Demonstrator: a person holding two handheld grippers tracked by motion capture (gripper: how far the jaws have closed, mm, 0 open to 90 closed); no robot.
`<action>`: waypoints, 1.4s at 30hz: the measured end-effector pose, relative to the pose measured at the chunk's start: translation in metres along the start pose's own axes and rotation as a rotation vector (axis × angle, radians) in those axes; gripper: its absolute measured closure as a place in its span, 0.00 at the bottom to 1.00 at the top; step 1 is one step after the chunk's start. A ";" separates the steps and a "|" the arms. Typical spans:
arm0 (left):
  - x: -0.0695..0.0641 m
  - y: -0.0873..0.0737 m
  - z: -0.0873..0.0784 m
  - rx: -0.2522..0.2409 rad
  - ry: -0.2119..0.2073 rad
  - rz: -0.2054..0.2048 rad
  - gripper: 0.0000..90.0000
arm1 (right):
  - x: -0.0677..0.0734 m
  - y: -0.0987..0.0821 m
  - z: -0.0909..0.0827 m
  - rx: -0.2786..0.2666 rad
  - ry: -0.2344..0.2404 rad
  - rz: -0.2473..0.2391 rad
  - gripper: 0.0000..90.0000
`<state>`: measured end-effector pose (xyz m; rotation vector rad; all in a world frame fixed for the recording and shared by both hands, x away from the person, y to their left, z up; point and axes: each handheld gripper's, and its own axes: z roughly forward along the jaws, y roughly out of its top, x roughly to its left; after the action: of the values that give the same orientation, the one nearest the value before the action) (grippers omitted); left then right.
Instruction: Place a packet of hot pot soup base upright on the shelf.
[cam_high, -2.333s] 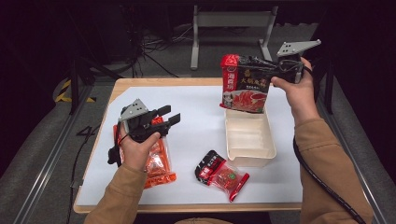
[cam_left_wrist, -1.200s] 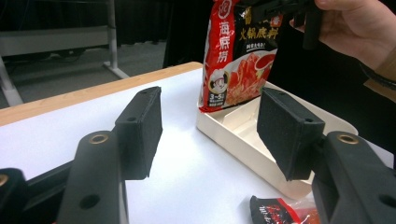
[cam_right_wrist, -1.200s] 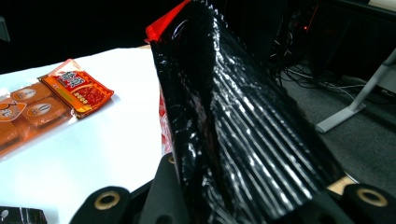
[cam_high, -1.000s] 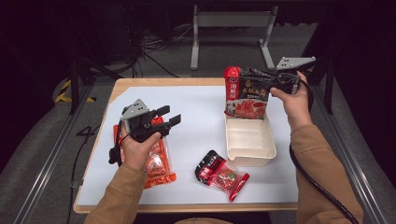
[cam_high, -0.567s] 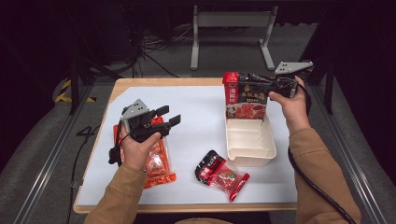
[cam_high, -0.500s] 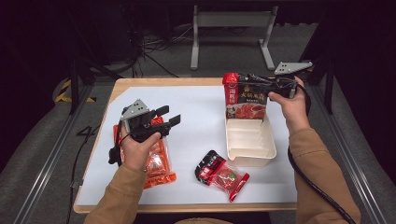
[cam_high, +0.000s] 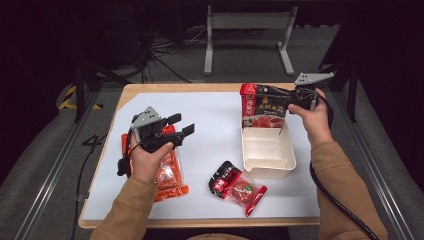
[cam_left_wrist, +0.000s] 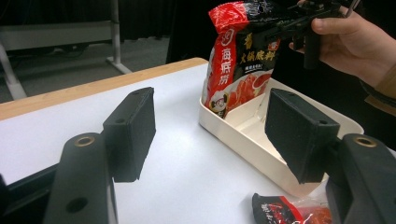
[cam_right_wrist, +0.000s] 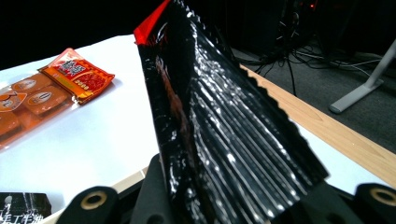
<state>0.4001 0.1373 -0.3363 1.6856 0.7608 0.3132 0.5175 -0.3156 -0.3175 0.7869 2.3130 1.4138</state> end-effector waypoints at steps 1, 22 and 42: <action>0.000 -0.001 0.000 -0.008 0.006 0.001 0.37 | 0.000 -0.001 0.000 0.001 -0.003 0.006 0.82; 0.006 -0.010 0.012 0.059 0.019 0.003 0.25 | 0.000 -0.010 -0.001 0.007 -0.041 0.022 0.78; 0.010 -0.014 -0.008 0.080 -0.002 0.054 0.11 | 0.016 -0.012 -0.044 -0.045 -0.110 0.091 0.41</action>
<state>0.3989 0.1513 -0.3494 1.7841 0.7355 0.3215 0.4778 -0.3413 -0.3077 0.9425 2.1808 1.4177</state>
